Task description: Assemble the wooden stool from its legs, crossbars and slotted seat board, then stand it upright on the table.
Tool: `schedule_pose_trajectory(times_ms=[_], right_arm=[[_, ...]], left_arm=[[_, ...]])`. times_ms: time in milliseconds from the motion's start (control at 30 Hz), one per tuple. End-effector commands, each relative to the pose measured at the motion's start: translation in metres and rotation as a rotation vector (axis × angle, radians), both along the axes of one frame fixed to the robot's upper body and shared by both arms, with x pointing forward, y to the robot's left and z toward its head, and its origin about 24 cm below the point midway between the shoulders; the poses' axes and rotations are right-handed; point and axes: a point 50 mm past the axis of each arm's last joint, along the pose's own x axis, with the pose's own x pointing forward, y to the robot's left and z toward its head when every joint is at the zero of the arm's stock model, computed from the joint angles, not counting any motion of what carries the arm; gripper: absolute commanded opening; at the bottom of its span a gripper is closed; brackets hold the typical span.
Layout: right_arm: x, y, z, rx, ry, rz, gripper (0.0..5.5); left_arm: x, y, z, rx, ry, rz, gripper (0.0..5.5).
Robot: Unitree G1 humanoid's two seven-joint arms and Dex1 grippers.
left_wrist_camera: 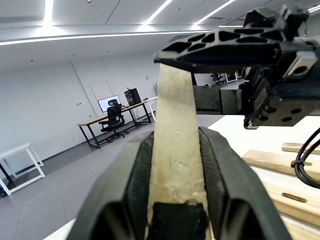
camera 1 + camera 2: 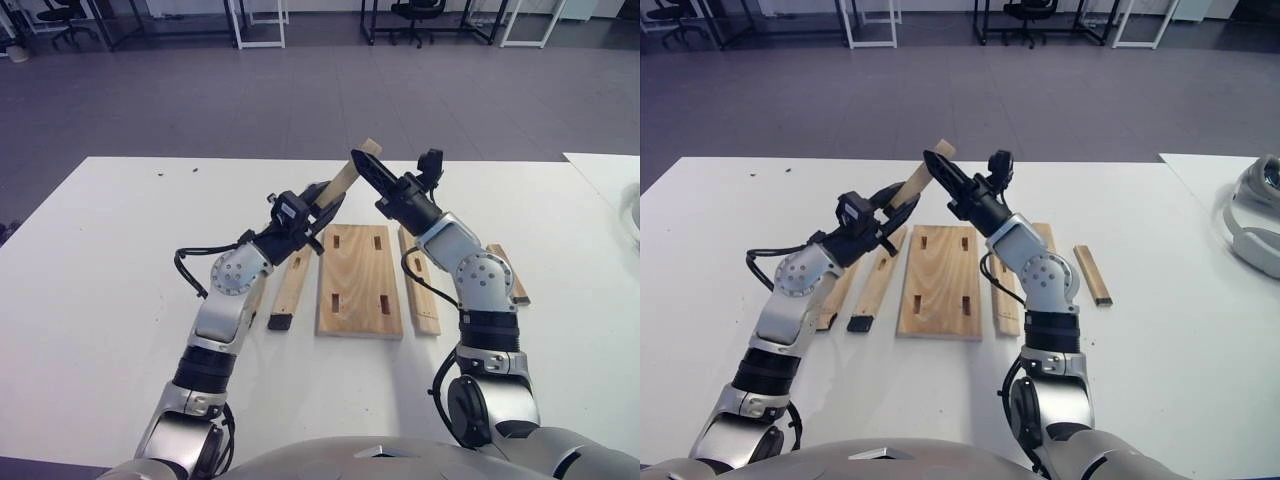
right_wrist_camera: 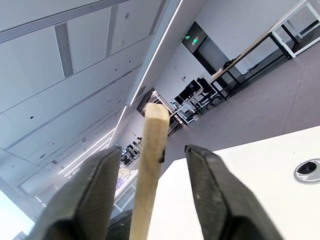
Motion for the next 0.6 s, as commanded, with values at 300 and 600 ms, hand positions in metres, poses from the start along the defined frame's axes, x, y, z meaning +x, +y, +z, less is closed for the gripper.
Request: schedule_pose_trajectory(times_ms=[300, 600], right_arm=[[-0.008, -0.007, -0.007, -0.040, 0.052, 0.000, 0.46], [-0.054, -0.121, -0.058, -0.237, 0.185, -0.570, 0.42]], left_arm=[[-0.005, 0.000, -0.013, 0.147, -0.009, -0.049, 1.28], [-0.008, 0.043, -0.040, 0.054, 0.165, 0.198, 3.06]])
